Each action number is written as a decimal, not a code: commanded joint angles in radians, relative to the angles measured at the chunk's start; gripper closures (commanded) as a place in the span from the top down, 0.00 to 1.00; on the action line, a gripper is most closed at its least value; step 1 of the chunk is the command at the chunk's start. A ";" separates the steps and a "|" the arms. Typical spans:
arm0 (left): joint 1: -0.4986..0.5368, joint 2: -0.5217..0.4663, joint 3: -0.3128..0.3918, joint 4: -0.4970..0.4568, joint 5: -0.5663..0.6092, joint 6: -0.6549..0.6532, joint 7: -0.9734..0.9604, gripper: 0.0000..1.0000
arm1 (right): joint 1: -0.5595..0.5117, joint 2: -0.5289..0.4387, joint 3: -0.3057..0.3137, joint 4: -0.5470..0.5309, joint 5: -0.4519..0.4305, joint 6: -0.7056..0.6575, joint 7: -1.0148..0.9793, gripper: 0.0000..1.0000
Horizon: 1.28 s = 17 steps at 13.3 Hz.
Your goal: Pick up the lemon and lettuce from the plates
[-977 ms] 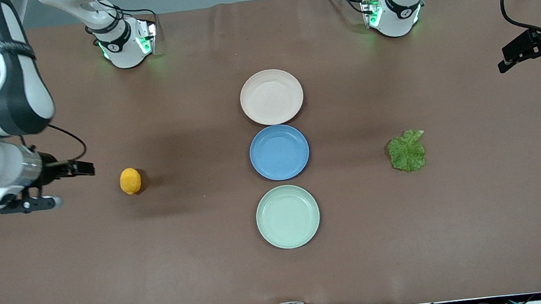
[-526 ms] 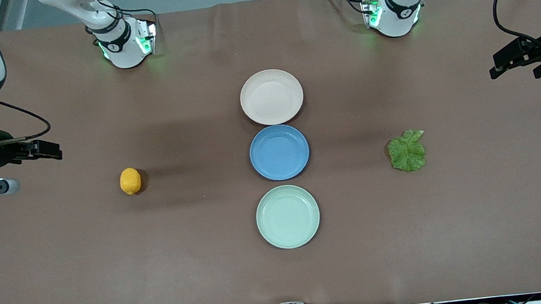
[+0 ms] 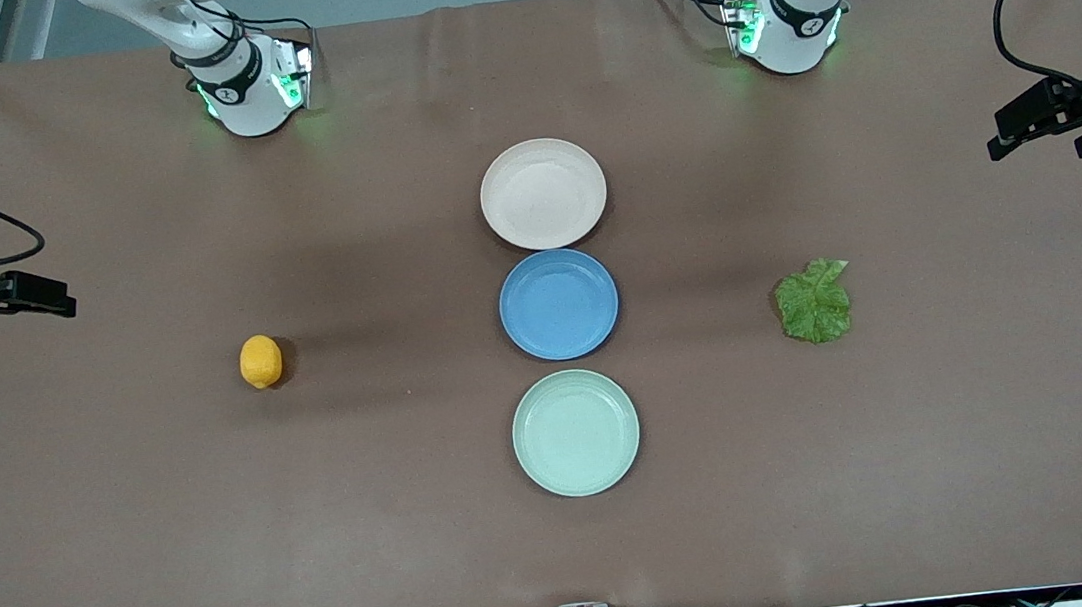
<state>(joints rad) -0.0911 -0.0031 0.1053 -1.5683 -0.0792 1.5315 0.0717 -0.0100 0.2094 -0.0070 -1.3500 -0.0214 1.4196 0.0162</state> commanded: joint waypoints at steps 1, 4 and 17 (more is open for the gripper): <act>0.033 0.003 -0.024 0.022 0.015 -0.010 -0.009 1.00 | -0.004 0.013 0.010 0.015 -0.002 -0.039 0.048 1.00; 0.045 0.002 -0.050 0.024 0.021 -0.010 -0.009 1.00 | -0.007 0.007 0.015 0.000 0.001 -0.050 0.047 1.00; 0.036 0.000 -0.062 0.050 0.039 0.016 -0.026 1.00 | 0.001 -0.321 0.015 -0.426 0.041 0.167 0.039 1.00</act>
<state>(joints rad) -0.0527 -0.0034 0.0611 -1.5327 -0.0617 1.5411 0.0693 -0.0084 -0.0744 0.0045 -1.7338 0.0015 1.5624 0.0425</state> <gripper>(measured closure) 0.000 0.000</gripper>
